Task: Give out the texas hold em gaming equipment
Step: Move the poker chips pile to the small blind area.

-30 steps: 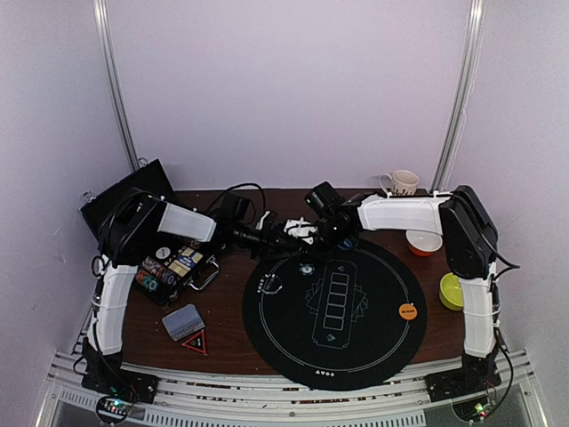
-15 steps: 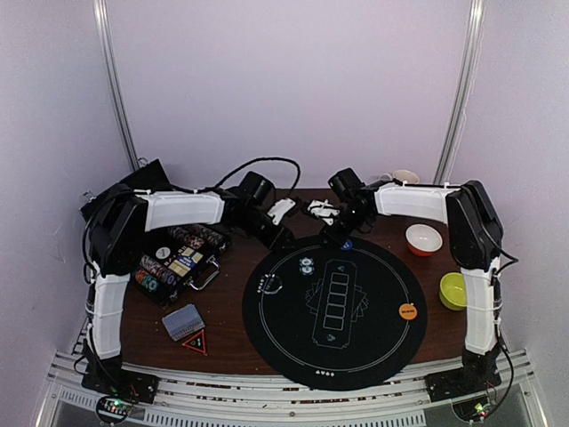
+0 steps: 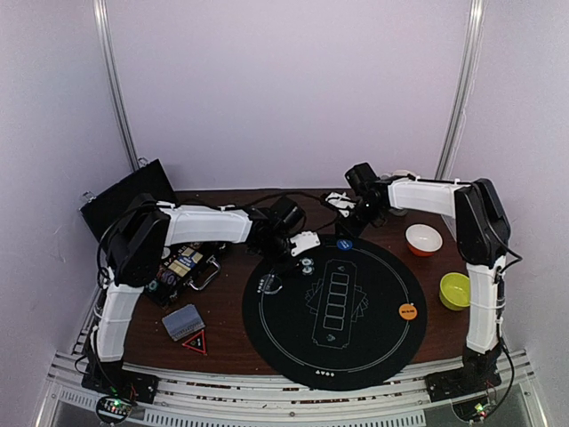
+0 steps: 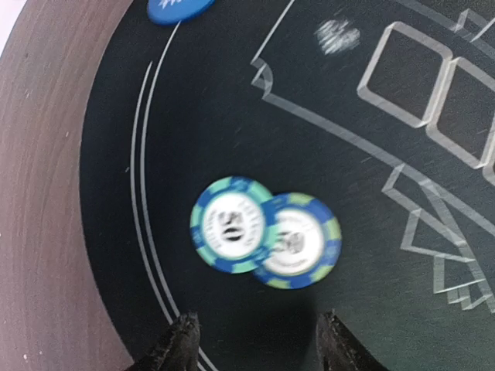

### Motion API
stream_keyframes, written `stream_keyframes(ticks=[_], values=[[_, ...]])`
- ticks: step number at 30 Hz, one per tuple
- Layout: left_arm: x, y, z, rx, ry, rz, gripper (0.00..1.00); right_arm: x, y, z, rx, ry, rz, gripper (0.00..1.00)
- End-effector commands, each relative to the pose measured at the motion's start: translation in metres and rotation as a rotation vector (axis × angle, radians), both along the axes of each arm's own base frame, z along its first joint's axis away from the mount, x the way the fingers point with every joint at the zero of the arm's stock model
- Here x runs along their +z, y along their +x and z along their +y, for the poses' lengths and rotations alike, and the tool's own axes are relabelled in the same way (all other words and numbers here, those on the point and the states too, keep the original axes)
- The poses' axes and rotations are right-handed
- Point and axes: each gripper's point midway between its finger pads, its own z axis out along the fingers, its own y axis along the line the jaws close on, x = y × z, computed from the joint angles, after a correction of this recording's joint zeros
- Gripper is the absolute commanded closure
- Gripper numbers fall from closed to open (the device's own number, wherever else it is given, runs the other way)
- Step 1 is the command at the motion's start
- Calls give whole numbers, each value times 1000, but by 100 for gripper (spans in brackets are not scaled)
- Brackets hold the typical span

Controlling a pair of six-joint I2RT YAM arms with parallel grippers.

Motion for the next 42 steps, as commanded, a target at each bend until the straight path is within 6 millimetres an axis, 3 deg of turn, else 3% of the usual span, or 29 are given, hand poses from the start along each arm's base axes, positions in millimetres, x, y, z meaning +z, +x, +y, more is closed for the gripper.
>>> stream_keyframes(ticks=[1,10,15,18,24,34,42], values=[[-10,12,-1,-17,44,-62,46,19,7,-16,-63,3,-22,100],[-13,2,-19,-77,-35,-9,40,27,8,-36,-106,-11,-42,100],[-17,12,-27,-55,-52,-23,40,28,8,-45,-128,-16,-36,100],[-26,27,-22,-3,-4,-69,42,27,7,-50,-142,-16,-22,100],[-32,55,-11,76,70,-199,54,16,1,-58,-174,-31,28,100],[-31,95,-8,151,62,-303,61,-13,-7,-76,-254,-86,156,100],[-26,98,-22,123,-20,-282,61,-37,-15,-84,-315,-137,244,100]])
